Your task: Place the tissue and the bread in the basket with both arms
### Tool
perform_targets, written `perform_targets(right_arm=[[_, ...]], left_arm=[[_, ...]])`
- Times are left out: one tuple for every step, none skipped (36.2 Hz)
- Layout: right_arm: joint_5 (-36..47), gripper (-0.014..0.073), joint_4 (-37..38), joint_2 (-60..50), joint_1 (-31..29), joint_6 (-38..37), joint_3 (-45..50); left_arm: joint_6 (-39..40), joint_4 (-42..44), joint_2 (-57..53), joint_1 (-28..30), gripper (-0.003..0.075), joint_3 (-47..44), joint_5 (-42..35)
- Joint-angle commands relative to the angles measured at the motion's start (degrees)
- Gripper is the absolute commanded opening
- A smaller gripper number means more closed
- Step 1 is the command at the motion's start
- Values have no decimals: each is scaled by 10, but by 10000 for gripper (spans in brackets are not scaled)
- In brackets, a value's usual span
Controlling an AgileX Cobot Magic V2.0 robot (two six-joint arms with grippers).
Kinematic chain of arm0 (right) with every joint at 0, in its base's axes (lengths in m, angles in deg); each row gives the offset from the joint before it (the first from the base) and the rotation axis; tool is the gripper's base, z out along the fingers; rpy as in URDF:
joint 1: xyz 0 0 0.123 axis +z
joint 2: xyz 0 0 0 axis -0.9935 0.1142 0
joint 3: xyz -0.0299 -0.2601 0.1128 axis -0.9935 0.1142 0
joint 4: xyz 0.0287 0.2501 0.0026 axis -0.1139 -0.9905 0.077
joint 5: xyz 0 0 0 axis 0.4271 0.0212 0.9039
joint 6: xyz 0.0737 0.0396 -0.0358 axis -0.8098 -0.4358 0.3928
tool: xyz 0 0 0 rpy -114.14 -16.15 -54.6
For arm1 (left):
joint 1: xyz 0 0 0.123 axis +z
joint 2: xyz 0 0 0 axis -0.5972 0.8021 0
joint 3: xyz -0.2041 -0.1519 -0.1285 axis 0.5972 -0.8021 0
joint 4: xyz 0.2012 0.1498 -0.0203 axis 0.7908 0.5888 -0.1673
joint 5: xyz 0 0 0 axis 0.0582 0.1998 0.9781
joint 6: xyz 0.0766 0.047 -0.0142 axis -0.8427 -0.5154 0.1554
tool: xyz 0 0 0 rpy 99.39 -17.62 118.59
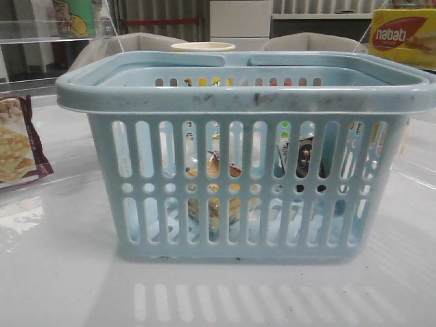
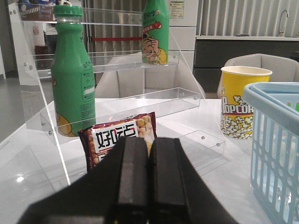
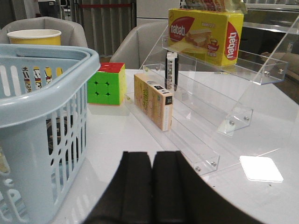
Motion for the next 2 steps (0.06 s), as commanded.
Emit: perform_targets(right_arm=[[56,29,1,-11,-3,3,0],[56,29,1,-11,-3,3,0]], left_arm=[[2,-2,-10,-3,91,1,-50],[2,-2,-10,-3,91,1,-50]])
